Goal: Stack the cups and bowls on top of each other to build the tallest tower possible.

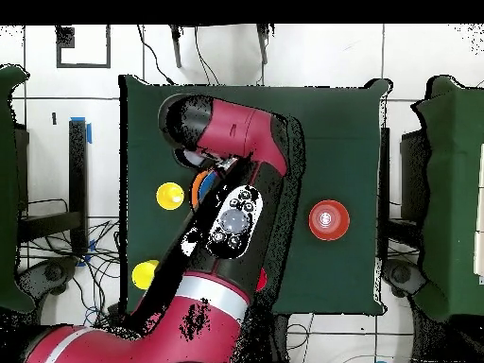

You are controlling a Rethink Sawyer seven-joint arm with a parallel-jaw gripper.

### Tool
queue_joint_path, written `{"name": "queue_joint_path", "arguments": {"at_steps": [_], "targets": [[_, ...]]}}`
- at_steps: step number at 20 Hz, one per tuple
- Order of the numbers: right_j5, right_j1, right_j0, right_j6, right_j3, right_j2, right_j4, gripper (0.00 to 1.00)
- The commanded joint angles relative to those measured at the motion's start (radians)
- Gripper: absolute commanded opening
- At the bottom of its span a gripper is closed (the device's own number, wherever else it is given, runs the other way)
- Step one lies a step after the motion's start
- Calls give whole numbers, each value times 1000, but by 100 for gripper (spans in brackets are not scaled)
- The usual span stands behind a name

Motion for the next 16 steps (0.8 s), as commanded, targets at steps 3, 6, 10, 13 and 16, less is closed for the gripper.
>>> {"name": "queue_joint_path", "arguments": {"at_steps": [3, 6, 10, 13, 16], "targets": [[-78, -9, 5, 152, 145, 81, -12, 0], [-86, -13, 6, 147, 155, 80, -15, 0], [-99, -10, 7, 148, 165, 84, -15, 0], [-74, 0, 16, 155, 139, 73, -25, 0], [-76, 6, 15, 161, 130, 76, -20, 0]]}}
